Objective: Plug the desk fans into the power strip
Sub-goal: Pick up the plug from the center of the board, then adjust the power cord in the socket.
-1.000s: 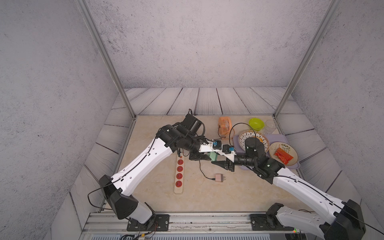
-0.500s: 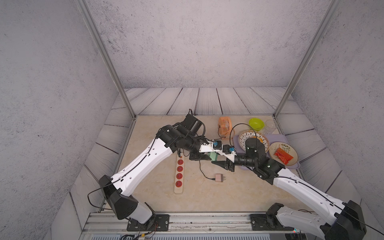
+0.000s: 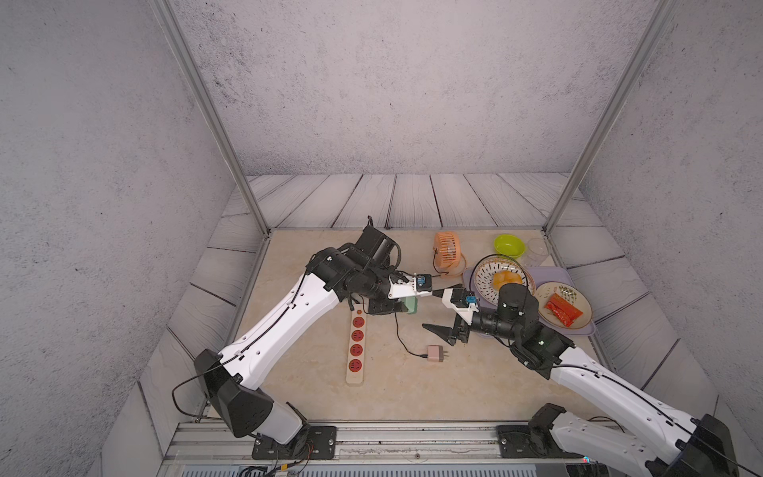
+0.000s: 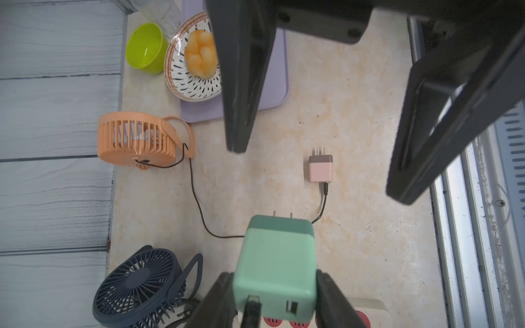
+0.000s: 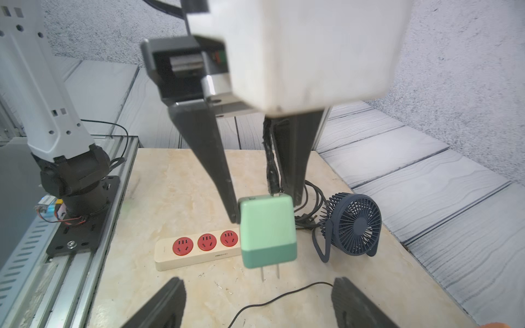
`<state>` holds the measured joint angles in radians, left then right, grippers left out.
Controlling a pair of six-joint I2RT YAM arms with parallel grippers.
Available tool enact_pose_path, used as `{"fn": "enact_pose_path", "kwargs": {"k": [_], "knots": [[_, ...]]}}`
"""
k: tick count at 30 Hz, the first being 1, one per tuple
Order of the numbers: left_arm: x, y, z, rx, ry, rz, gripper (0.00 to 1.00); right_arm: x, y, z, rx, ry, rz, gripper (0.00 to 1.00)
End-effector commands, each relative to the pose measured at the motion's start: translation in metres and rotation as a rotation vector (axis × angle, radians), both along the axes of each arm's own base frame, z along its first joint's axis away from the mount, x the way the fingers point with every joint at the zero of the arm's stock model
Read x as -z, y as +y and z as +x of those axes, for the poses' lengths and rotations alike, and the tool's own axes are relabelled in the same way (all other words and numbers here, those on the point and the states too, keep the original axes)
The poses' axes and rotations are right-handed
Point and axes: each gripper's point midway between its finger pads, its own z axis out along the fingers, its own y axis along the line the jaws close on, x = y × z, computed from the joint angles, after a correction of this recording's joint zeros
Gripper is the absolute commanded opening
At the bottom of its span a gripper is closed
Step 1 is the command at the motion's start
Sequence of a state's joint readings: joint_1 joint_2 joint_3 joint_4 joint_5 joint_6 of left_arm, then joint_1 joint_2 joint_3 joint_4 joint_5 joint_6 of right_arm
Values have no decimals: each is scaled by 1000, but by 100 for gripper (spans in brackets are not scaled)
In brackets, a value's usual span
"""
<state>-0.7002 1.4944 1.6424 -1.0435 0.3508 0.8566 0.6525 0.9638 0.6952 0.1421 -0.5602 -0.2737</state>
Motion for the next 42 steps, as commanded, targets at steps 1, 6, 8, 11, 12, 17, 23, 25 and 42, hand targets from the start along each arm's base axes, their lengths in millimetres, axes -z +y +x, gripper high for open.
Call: {"fn": "enact_pose_path", "kwargs": {"k": [1, 6, 8, 11, 12, 17, 23, 25, 42], "knots": [[-6, 25, 7, -48, -31, 6, 37, -2, -12, 7, 102, 8, 32, 95], [3, 61, 26, -119, -48, 40, 37, 8, -45, 25, 345, 50, 29, 99], [7, 75, 33, -140, -54, 62, 37, 12, -59, 32, 435, 64, 26, 99], [3, 99, 49, -193, -88, 85, 36, 15, -73, 40, 532, 77, 17, 99], [-1, 108, 56, -213, -104, 85, 36, 17, -76, 42, 551, 79, 10, 99], [-18, 149, 82, -284, -163, 106, 36, 25, -86, 48, 617, 83, -35, 99], [-19, 190, 85, -334, -166, 159, 37, 19, -90, 46, 626, 57, -39, 99], [-10, 195, 78, -329, -136, 171, 37, 19, -91, 46, 627, 57, -38, 99], [72, 156, 20, -148, 86, 59, 39, 25, -88, 46, 616, 75, -53, 99]]}}
